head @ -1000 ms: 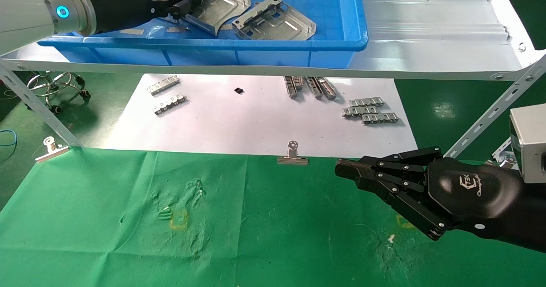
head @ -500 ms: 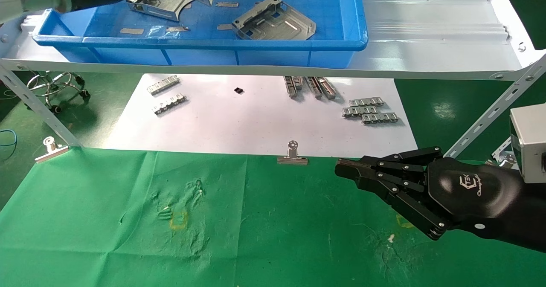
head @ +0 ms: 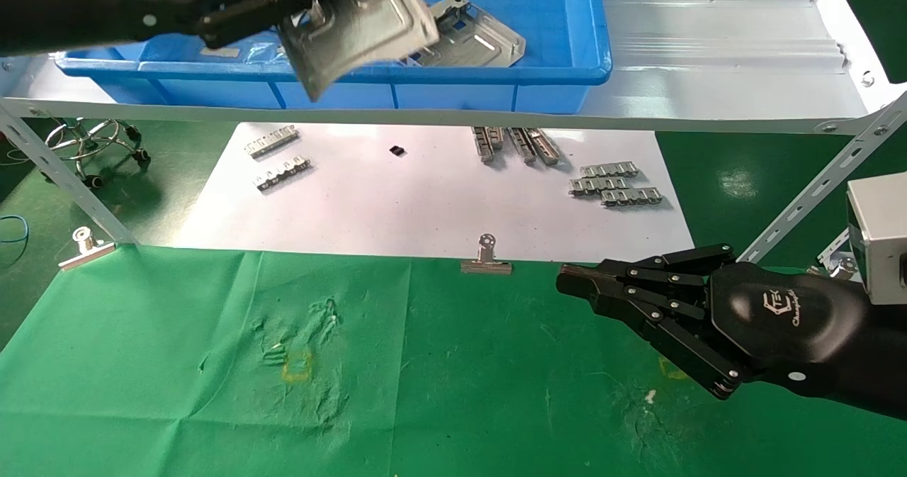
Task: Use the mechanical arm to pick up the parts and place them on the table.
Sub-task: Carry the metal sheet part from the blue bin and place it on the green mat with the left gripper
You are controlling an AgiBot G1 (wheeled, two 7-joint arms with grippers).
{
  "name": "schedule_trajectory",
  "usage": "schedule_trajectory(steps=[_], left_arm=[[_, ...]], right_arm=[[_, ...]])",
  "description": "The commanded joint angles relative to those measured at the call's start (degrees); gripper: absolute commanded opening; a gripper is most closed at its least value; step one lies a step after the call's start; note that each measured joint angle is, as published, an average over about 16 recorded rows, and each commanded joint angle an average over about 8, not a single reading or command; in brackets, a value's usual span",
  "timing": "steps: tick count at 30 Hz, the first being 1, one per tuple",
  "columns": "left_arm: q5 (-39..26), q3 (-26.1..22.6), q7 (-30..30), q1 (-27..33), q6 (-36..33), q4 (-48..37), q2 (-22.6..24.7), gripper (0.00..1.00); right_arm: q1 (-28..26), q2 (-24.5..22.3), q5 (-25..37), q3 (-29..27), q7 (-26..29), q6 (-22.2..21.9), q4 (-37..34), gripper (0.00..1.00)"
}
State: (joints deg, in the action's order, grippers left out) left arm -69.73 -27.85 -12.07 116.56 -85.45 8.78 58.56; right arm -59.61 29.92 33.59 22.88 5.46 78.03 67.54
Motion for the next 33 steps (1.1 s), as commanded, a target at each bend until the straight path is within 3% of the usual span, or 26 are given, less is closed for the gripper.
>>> schedule_trajectory(steps=[1, 9, 18, 25, 33], left_arm=[[-0.2, -0.1, -2.4, -0.2, -4.6, 0.6, -1.0, 0.00], [4.6, -4.6, -4.3, -7.4, -6.7, 14.1, -6.8, 0.00], [11.5, -15.3, -5.1, -17.7, -6.2, 31.2, -15.7, 0.00], [9.2, -22.7, -8.2, -21.1, -4.4, 31.8, -17.6, 0.00], [5.4, -24.8, -10.8, -23.8, 2.6, 28.4, -16.2, 0.00]], right_arm=[[0.0, 0.0, 0.0, 0.0, 0.0, 0.0, 0.0, 0.00], [0.0, 0.0, 0.0, 0.0, 0.0, 0.0, 0.0, 0.00], [0.0, 0.0, 0.0, 0.0, 0.0, 0.0, 0.0, 0.00], [0.0, 0.0, 0.0, 0.0, 0.0, 0.0, 0.0, 0.00], [0.0, 0.0, 0.0, 0.0, 0.0, 0.0, 0.0, 0.00]])
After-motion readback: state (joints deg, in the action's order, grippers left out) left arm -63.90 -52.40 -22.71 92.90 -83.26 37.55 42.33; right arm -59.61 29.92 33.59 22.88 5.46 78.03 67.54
